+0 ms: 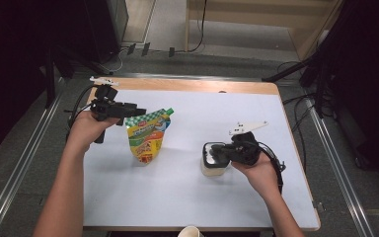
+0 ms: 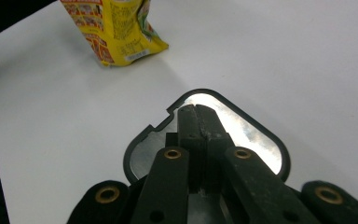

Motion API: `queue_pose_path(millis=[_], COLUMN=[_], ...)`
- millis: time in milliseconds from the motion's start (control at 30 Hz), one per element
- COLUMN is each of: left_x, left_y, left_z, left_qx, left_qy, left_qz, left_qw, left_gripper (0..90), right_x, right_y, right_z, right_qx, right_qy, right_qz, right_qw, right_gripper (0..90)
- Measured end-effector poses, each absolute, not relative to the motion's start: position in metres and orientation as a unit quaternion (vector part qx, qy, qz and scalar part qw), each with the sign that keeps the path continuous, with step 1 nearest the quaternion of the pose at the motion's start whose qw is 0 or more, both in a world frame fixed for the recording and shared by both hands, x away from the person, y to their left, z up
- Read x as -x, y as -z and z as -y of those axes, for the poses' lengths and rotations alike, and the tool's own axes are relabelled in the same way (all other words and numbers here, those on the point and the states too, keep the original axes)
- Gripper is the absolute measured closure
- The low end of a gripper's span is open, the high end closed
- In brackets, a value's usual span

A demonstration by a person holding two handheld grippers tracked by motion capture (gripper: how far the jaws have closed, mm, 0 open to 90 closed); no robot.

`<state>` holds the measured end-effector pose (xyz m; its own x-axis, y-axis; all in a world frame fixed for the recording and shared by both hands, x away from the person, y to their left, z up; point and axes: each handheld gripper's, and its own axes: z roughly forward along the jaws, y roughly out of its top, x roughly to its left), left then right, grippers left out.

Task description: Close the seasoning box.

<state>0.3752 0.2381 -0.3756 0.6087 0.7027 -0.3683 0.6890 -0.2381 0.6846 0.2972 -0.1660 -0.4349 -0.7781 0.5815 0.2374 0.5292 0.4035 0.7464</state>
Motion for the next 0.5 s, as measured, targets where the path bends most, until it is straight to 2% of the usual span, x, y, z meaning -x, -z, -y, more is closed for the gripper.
queue_pose_path(millis=[500], left_x=[-0.3752], left_y=[0.3759], left_z=[-0.2380], left_qx=[-0.787], left_qy=[-0.007], left_qz=[-0.443], left_qw=[0.430], left_gripper=[39.1], right_x=[-0.2963], right_y=[0.4278], right_z=[0.1721], right_qx=[-0.333], right_qy=[-0.446], right_qz=[-0.830], right_qw=[0.042], right_gripper=[83.1])
